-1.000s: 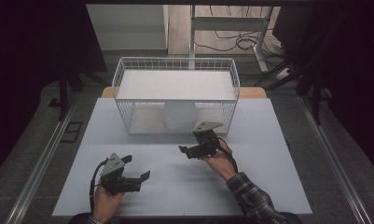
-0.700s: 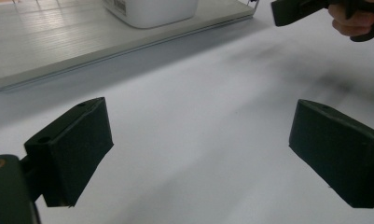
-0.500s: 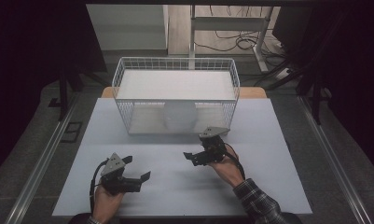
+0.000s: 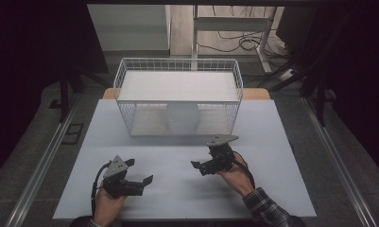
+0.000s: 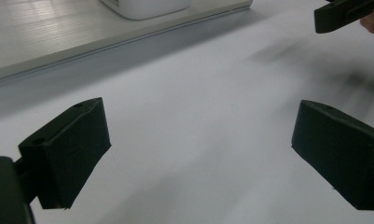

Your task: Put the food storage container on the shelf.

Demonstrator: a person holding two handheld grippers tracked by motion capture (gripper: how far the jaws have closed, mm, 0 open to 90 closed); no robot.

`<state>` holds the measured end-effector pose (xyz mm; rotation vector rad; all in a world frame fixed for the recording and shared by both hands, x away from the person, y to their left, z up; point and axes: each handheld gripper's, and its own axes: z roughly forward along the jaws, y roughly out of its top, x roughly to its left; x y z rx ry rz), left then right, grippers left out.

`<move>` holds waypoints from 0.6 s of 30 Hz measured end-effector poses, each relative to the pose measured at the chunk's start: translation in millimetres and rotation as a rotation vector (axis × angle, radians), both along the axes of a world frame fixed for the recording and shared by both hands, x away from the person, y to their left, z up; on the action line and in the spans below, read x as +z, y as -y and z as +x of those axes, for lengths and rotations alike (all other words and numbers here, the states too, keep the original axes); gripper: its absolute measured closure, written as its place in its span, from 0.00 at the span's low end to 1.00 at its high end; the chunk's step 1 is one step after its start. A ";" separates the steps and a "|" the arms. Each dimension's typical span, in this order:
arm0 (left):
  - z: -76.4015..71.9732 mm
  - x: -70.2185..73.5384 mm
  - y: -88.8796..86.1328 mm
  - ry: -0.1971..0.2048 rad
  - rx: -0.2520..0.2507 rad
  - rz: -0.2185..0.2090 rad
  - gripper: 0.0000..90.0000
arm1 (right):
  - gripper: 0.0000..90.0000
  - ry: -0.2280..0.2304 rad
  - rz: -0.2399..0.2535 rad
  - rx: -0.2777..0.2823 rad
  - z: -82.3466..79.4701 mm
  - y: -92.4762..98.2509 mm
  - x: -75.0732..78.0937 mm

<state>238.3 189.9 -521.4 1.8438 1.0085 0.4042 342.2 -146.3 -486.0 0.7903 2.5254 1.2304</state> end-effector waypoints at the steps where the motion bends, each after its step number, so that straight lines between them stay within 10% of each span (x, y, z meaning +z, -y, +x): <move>1: -0.2 0.0 0.0 -0.001 0.002 0.001 0.04 | 0.03 0.003 -0.005 0.005 -1.9 1.5 -0.1; 18: -6.5 1.2 -10.1 0.003 0.038 0.013 0.04 | 0.00 0.032 -0.010 -0.057 -22.9 33.3 4.4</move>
